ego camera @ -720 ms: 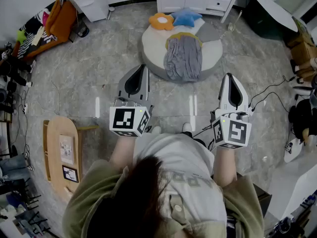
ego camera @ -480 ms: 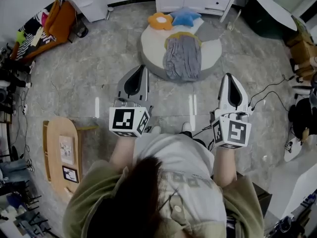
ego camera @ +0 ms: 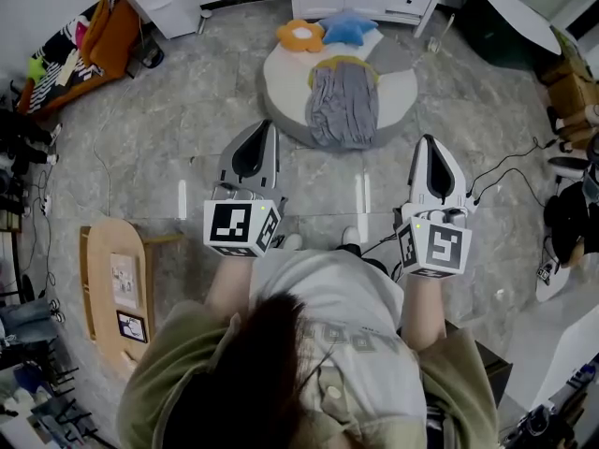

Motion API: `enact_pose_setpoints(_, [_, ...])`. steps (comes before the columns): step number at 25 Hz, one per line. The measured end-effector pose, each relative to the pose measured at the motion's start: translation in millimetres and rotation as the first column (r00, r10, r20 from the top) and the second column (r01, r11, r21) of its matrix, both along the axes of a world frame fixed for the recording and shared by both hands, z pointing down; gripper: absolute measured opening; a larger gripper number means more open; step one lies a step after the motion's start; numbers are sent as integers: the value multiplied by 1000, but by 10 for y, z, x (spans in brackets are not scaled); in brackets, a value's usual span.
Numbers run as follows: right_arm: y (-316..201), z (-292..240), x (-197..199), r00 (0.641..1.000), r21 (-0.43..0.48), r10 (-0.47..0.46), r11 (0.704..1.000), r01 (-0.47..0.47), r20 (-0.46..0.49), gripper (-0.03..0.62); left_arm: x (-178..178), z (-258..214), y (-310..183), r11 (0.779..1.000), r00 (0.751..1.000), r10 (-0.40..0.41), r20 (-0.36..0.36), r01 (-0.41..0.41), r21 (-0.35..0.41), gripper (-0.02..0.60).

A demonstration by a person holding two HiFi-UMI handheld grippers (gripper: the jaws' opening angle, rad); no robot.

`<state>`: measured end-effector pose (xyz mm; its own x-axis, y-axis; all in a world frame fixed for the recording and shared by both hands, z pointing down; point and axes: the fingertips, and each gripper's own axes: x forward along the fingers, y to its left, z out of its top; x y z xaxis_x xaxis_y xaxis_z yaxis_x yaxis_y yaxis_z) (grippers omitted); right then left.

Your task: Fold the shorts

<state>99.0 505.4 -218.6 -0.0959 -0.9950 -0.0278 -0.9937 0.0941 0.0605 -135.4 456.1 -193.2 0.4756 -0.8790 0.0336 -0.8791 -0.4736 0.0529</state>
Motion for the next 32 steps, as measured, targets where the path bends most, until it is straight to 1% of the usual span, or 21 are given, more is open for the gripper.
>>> enact_pose_setpoints(13, [-92, 27, 69, 1000, -4, -19, 1000, 19, -3, -2, 93, 34, -62, 1000, 1000, -17, 2, 17, -5, 9])
enact_pose_setpoints(15, [-111, 38, 99, 1000, -5, -25, 1000, 25, 16, 0, 101, 39, -80, 1000, 1000, -23, 4, 23, -5, 9])
enact_pose_setpoints(17, [-138, 40, 152, 998, 2, -38, 999, 38, 57, 0, 110, 48, -109, 1000, 1000, -29, 6, 29, -10, 9])
enact_pose_setpoints(19, [-177, 48, 208, 993, 6, -61, 998, 61, 101, 0, 124, 58, -141, 999, 1000, -30, 6, 31, -19, 11])
enact_pose_setpoints(21, [-221, 72, 254, 988, -6, -93, 996, 95, 122, 1, 155, 51, -164, 1000, 1000, -23, 0, 23, -21, 15])
enact_pose_setpoints(22, [-245, 82, 271, 985, -12, -115, 993, 118, 129, 78, 182, 43, -175, 1000, 1000, -13, -6, 13, -21, 48])
enact_pose_setpoints(23, [-270, 87, 290, 981, -13, -139, 990, 142, 135, 137, 217, 35, -188, 1000, 1000, 0, -10, -1, -21, 120])
enact_pose_setpoints(24, [-296, 87, 312, 978, -8, -160, 987, 163, 135, 215, 259, 32, -203, 1000, 1000, 16, -10, -16, -21, 175])
enact_pose_setpoints(25, [-322, 85, 338, 976, -2, -178, 984, 180, 126, 271, 305, 34, -220, 999, 999, 31, -5, -31, -20, 221])
enact_pose_setpoints(26, [-348, 88, 367, 975, 2, -193, 981, 194, 110, 286, 353, 43, -236, 999, 999, 46, 8, -46, -20, 269])
enact_pose_setpoints(28, [-393, 111, 434, 973, -5, -218, 976, 219, 76, 334, 446, 82, -257, 997, 996, 70, 51, -69, -26, 318])
enact_pose_setpoints(30, [-420, 154, 513, 967, -26, -248, 968, 250, 54, 336, 532, 147, -263, 996, 990, 84, 110, -80, -37, 348])
enact_pose_setpoints(32, [-439, 210, 614, 959, -53, -279, 958, 281, 39, 337, 624, 234, -265, 995, 980, 91, 178, -83, -53, 360])
